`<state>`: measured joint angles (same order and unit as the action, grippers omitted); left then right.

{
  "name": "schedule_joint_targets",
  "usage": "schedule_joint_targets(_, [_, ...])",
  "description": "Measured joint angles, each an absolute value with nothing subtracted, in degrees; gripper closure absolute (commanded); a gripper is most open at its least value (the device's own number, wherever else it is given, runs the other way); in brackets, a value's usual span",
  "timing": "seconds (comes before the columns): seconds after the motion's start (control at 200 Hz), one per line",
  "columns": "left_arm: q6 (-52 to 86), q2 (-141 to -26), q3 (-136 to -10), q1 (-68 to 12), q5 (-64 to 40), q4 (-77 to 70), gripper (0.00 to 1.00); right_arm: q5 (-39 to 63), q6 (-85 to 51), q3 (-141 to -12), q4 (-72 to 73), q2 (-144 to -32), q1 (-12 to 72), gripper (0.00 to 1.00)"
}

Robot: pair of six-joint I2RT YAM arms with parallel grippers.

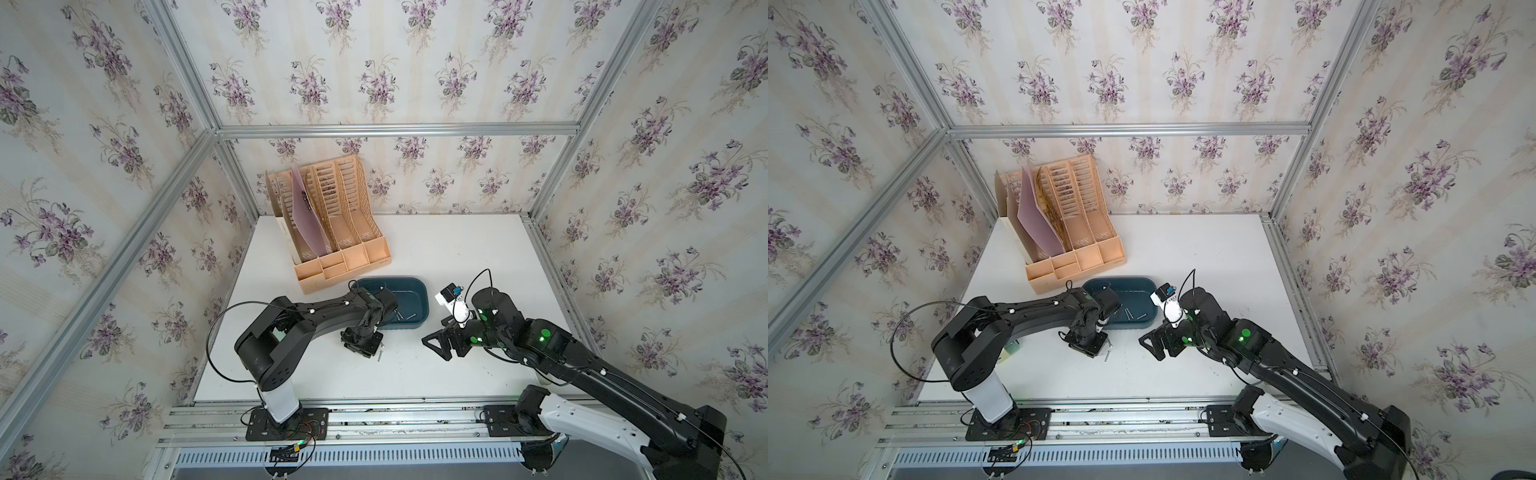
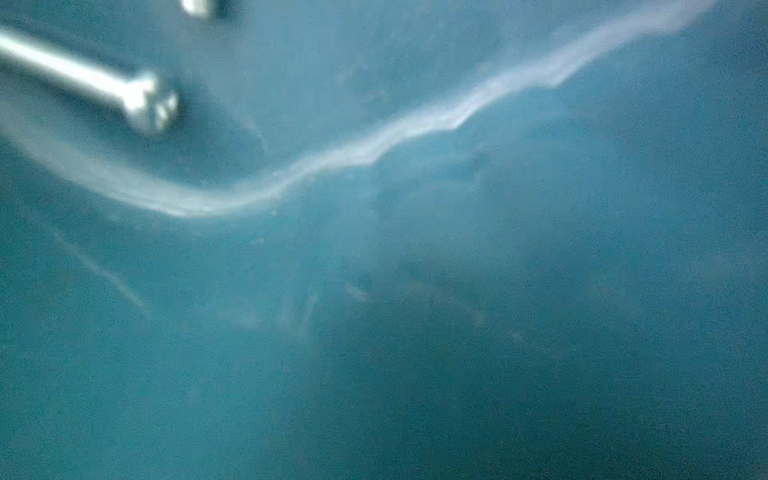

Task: Put the screws on the desktop into the storage box
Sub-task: Pick up the screw from the center of the board.

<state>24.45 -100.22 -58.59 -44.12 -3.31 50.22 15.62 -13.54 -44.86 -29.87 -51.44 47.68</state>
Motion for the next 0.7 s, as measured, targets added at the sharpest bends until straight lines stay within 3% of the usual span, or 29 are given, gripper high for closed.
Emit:
schedule_joint_targets(0.435, [24.4, -101.7, -60.1, -45.1, -4.4, 51.0, 0.84, 15.4, -13.6, -44.9, -29.8, -51.1, 47.7, 0.04])
schedule_joint_targets(0.699, [24.4, -101.2, -60.0, -45.4, -4.5, 50.8, 0.88, 15.4, -13.6, -44.9, -29.8, -51.1, 47.7, 0.04])
